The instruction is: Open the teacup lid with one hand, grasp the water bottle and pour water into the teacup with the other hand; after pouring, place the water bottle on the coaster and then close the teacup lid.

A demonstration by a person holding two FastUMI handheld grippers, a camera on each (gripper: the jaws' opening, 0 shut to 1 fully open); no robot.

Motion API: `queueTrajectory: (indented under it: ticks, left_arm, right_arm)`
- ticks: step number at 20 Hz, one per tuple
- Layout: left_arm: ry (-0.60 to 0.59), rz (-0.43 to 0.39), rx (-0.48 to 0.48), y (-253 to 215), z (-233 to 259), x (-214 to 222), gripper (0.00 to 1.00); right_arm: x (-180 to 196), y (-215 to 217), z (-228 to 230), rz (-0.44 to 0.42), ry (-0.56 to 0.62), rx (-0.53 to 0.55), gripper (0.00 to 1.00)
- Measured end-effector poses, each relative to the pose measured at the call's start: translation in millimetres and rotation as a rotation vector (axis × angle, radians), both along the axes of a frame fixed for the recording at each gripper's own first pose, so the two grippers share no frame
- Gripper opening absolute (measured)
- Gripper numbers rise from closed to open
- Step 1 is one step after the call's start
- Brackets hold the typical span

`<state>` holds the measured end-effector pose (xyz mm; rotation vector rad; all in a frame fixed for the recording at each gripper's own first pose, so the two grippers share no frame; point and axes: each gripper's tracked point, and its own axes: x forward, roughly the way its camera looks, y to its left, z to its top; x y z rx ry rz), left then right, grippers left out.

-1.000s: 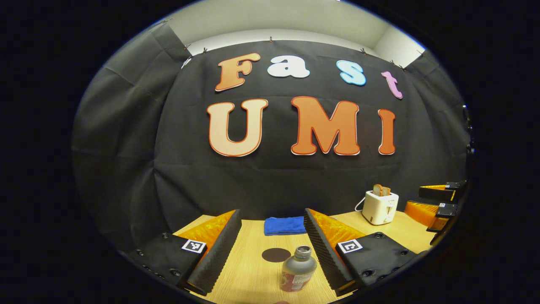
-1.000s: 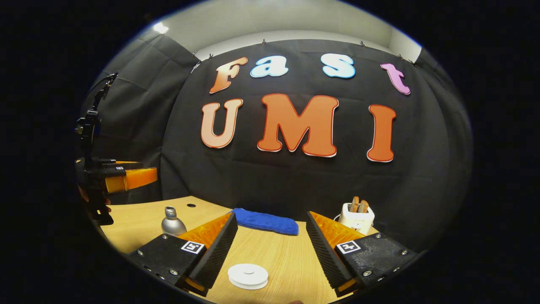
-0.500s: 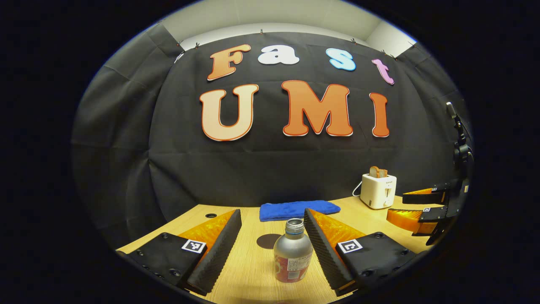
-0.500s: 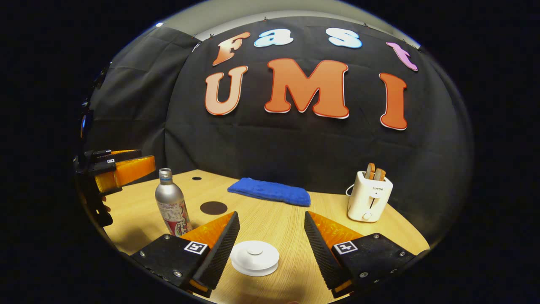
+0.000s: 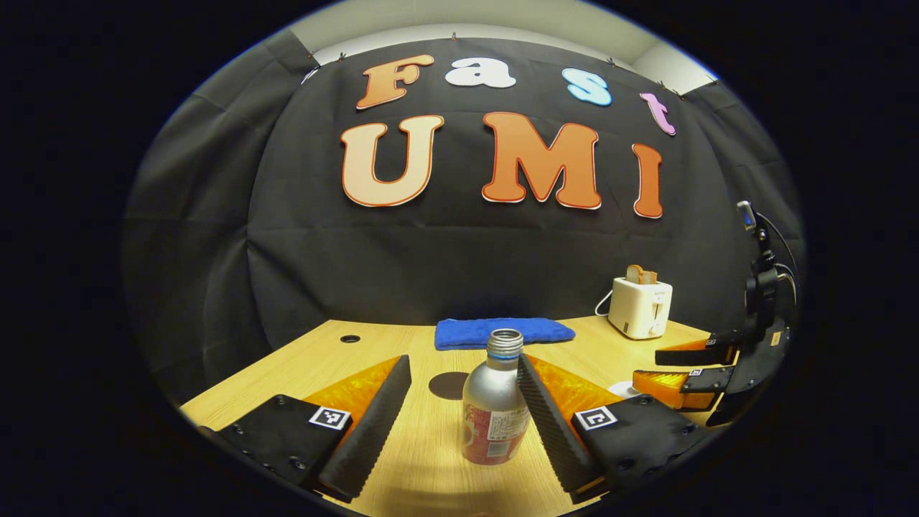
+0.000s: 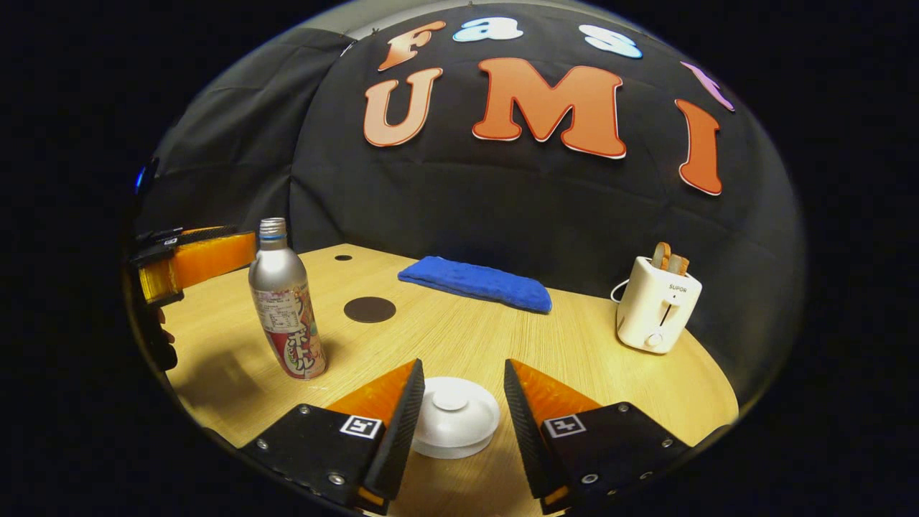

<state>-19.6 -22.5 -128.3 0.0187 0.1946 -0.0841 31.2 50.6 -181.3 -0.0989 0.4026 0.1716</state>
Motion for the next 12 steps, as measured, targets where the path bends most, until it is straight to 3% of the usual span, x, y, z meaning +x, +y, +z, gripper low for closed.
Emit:
queueTrajectory:
  ticks: [8, 9, 11, 12]
  left_arm:
    - [0.031, -0.028, 0.018, -9, -15, -2, 0.98]
    - [0.044, -0.036, 0.011, -14, -19, -3, 0.98]
    - [0.064, -0.04, 0.005, -15, -26, -4, 0.98]
    - [0.072, -0.038, 0.007, -14, -30, -4, 0.98]
  right_arm:
    - [1, 8, -21, 0.037, 0.068, 0.001, 0.39]
    - [2, 9, -22, 0.044, 0.068, 0.0, 0.4]
    - [1, 10, -22, 0.058, 0.064, -0.009, 0.31]
    - [1, 10, -22, 0.062, 0.062, -0.019, 0.31]
